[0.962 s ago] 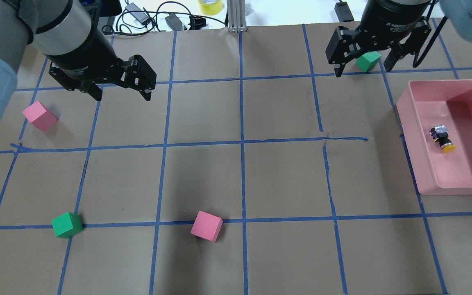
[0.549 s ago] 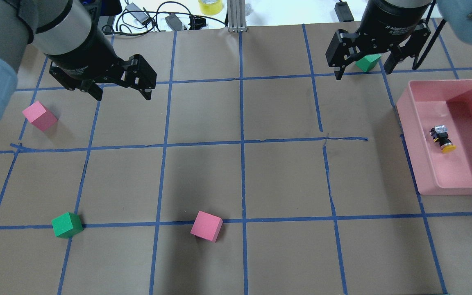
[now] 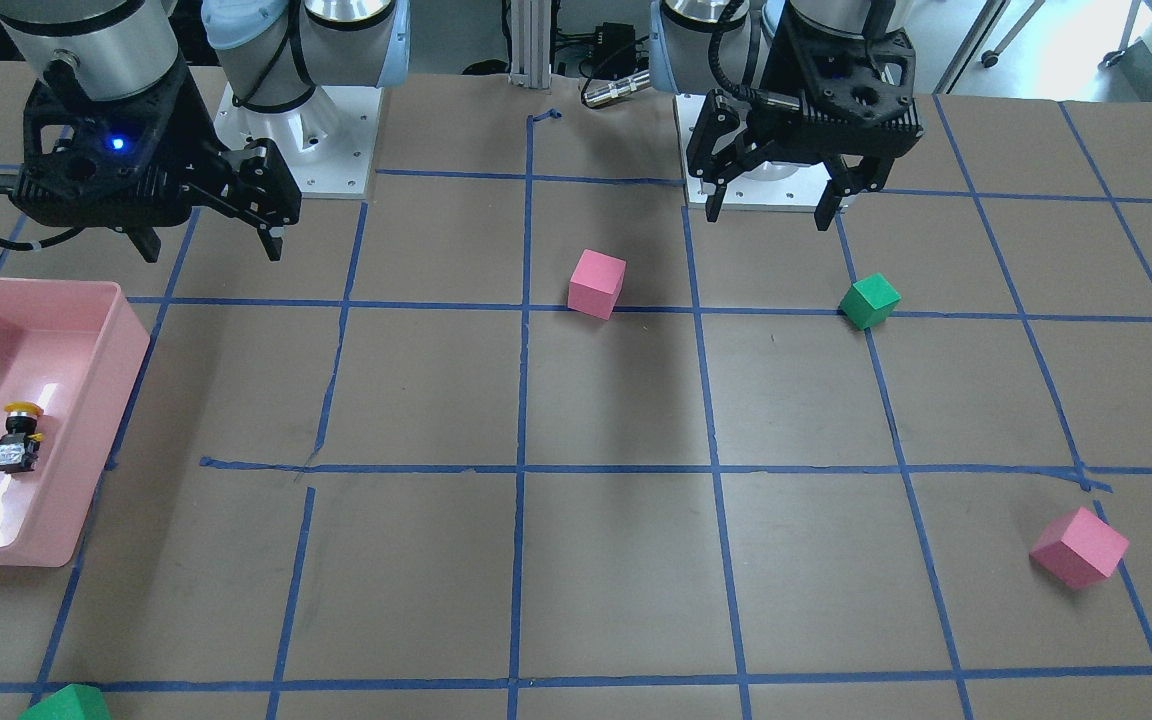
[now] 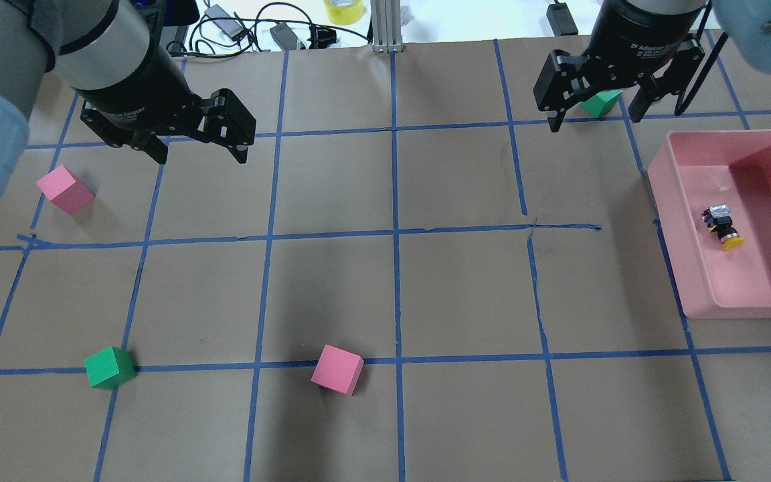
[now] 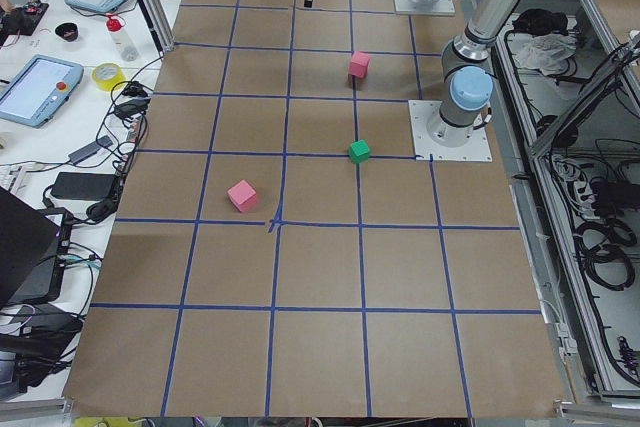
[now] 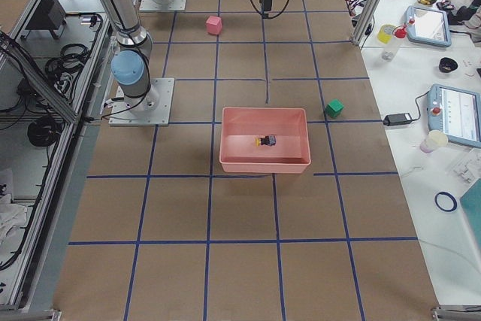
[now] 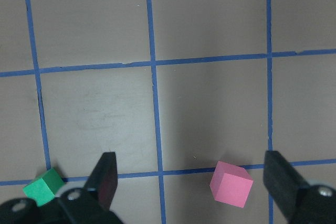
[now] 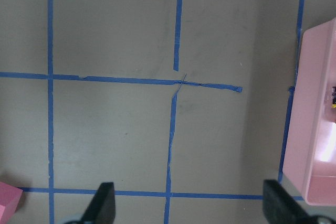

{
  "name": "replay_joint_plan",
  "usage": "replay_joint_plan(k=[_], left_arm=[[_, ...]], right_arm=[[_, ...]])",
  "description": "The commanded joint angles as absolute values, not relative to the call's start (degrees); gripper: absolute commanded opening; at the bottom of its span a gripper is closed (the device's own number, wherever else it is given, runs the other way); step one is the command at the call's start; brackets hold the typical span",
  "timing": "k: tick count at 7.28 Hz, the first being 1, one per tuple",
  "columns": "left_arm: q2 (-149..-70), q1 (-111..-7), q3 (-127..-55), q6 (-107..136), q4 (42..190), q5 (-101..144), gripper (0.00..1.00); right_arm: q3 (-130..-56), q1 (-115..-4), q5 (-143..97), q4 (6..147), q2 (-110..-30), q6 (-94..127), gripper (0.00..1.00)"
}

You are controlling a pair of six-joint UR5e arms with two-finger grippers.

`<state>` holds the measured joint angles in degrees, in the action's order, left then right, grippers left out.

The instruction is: Align button upright

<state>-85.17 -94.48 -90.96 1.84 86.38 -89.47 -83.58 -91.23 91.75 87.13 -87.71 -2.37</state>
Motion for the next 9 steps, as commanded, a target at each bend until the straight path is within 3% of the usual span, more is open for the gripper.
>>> replay_joint_plan(k=[1,4,9], left_arm=[[-85.2,-94.5,-90.9,1.8,86.3,-89.5,1.0],[-85.2,-94.5,-91.0,1.8,86.4,-89.5,1.0],[-85.2,-94.5,-91.0,1.8,86.4,-89.5,1.0]], right_arm=[[-83.6,-91.2,91.8,87.2,-87.7,-2.4,1.0],[-83.6,-90.7,91.7,87.8,-87.7,-2.4,1.0],[-84.0,-71.7,90.6,91.5,-86.8,-17.1,1.0]])
